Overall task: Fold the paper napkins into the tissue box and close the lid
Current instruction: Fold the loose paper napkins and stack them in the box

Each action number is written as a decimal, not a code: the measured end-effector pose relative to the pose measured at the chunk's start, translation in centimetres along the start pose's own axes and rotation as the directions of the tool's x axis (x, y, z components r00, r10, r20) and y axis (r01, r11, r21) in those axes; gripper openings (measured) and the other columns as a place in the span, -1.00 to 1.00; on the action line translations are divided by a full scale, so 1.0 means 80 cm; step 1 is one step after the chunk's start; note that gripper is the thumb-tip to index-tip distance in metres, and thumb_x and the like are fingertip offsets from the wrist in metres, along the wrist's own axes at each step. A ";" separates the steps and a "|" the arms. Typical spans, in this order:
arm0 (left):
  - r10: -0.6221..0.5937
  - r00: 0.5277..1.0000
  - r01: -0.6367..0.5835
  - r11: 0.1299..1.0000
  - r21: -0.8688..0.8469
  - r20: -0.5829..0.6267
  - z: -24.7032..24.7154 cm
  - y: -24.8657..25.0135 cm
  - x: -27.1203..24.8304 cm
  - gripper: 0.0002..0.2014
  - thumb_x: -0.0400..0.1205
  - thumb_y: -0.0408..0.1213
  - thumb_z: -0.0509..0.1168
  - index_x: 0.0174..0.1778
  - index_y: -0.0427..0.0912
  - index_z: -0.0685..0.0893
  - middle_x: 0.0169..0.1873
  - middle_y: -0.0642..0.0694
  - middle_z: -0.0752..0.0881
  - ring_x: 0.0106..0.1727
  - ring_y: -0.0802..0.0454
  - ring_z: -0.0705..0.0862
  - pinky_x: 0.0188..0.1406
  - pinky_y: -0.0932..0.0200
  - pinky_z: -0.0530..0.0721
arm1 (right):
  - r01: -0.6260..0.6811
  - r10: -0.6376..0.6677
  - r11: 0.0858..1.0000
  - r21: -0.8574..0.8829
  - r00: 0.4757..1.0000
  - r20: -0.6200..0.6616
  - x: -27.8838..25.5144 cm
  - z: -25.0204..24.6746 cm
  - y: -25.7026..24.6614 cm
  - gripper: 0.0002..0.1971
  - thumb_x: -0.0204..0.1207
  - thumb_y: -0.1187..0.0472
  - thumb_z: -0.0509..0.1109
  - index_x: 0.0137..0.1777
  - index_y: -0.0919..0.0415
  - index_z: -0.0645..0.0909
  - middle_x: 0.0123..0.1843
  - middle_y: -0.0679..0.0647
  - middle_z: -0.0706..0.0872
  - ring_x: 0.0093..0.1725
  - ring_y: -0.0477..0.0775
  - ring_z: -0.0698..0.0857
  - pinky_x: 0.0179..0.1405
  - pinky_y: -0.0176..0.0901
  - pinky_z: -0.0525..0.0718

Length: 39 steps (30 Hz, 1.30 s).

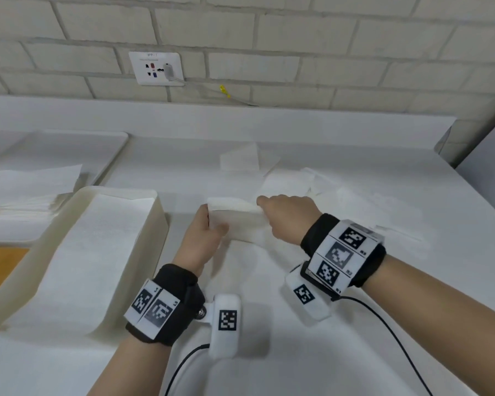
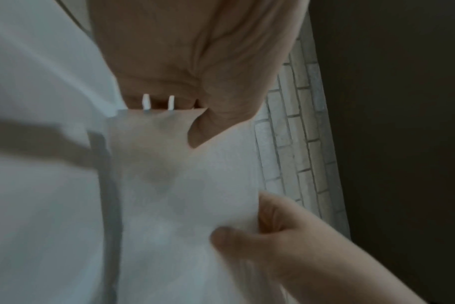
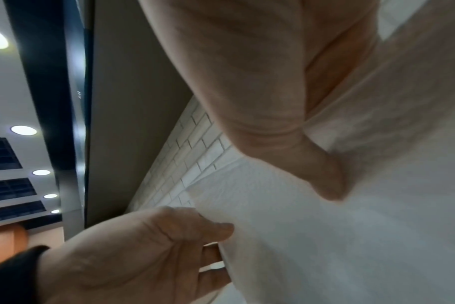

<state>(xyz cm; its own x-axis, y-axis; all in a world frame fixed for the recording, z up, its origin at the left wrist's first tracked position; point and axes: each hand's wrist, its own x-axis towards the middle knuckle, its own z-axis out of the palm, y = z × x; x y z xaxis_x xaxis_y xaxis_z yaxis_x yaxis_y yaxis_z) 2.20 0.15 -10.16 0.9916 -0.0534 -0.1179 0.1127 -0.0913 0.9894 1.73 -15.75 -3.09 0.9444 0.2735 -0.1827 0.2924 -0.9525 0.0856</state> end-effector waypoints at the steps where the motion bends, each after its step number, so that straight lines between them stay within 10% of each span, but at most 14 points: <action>1: 0.021 1.000 -0.021 1.000 -0.017 -0.017 0.001 0.002 0.000 -0.70 0.65 -0.54 0.17 0.27 -0.21 0.49 0.18 -0.13 0.65 0.21 -0.04 0.61 0.11 0.17 0.57 | 0.002 -0.003 1.000 -0.007 0.999 -0.039 -0.001 -0.004 0.002 -0.62 0.53 0.46 0.09 0.33 0.23 0.36 0.10 0.16 0.61 -0.15 0.19 0.54 -0.43 -0.16 0.23; 13: 0.043 0.999 -0.043 0.995 -0.095 -0.006 0.013 0.007 -0.001 -0.72 0.63 -0.59 0.17 -0.06 -0.07 0.55 -0.12 -0.03 0.62 -0.11 0.09 0.56 -0.21 0.37 0.52 | -0.027 0.024 0.999 -0.030 0.996 -0.085 -0.009 -0.017 0.007 -0.62 0.48 0.49 0.09 0.29 0.25 0.36 -0.28 0.01 0.35 -0.34 0.10 0.40 -0.51 -0.18 0.09; 18: -0.048 0.999 0.047 0.993 -0.109 -0.007 0.020 0.000 -0.002 -0.70 0.64 -0.62 0.10 0.21 -0.23 0.43 -0.02 -0.08 0.63 -0.03 0.08 0.61 -0.21 0.42 0.57 | -0.041 0.041 0.999 0.006 0.999 0.012 -0.012 0.004 0.004 -0.61 0.48 0.49 0.09 0.30 0.26 0.31 -0.32 -0.01 0.29 -0.38 0.09 0.39 -0.52 -0.18 0.13; 23: -0.053 0.995 0.037 0.985 -0.166 -0.090 0.021 -0.001 0.003 -0.60 0.64 -0.47 0.25 0.32 -0.13 0.28 0.20 -0.11 0.54 0.13 0.06 0.57 -0.03 0.34 0.55 | -0.082 0.079 0.963 0.258 0.997 0.023 -0.008 -0.006 0.023 -0.56 0.53 0.39 0.11 0.41 0.15 0.33 0.18 0.12 0.59 -0.01 0.16 0.55 -0.27 -0.16 0.40; 26: -0.103 0.993 0.087 0.970 -0.226 -0.061 0.018 0.003 0.002 -0.38 0.55 -0.25 0.43 0.48 -0.20 0.32 0.27 -0.10 0.62 0.23 0.03 0.64 0.10 0.23 0.59 | -0.109 0.089 0.736 0.668 0.994 0.064 -0.009 -0.010 0.035 -0.50 0.56 0.35 0.16 0.51 0.15 0.29 0.45 0.06 0.48 0.39 0.11 0.48 0.19 -0.18 0.45; 30: -0.027 0.995 0.045 0.981 -0.188 0.095 0.022 0.017 -0.007 -0.74 0.63 -0.35 0.29 0.24 -0.19 0.61 0.07 -0.04 0.78 0.01 0.11 0.77 -0.10 0.27 0.72 | -0.097 0.136 0.395 0.914 0.990 0.046 -0.005 0.004 0.019 -0.73 0.57 0.37 0.13 0.22 0.10 0.38 0.16 0.06 0.62 0.15 0.11 0.62 0.09 -0.10 0.55; 35: 0.317 0.947 -0.316 0.948 0.030 -0.045 0.025 0.038 -0.018 -0.68 0.65 -0.56 0.03 0.14 -0.05 0.22 0.11 0.05 0.49 0.03 0.54 0.57 -0.09 0.59 0.53 | 0.061 0.200 0.152 0.986 0.976 -0.091 -0.002 0.006 -0.015 -0.84 0.68 0.29 0.05 0.19 0.12 0.17 -0.05 -0.07 0.50 0.00 -0.02 0.53 0.01 -0.15 0.49; 39: 0.405 0.913 -0.400 0.912 0.088 -0.044 0.017 0.036 -0.025 -0.58 0.50 -0.32 0.08 0.20 0.08 0.10 0.39 -0.14 0.32 0.42 0.08 0.42 0.29 0.34 0.50 | 0.123 0.192 0.019 0.992 0.973 -0.124 -0.001 0.006 -0.027 -0.78 0.68 0.24 0.10 0.22 0.09 0.12 0.05 -0.15 0.49 0.02 -0.25 0.53 0.18 -0.21 0.50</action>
<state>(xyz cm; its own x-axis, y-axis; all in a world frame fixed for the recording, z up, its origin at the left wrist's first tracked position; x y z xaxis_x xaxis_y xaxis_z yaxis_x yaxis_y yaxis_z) 0.45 -1.33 -7.14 0.9540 -0.0419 0.2969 -0.2998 -0.1495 0.9422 0.95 -13.76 -3.77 0.9942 0.1000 -0.0399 -0.0280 -0.1180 -0.9926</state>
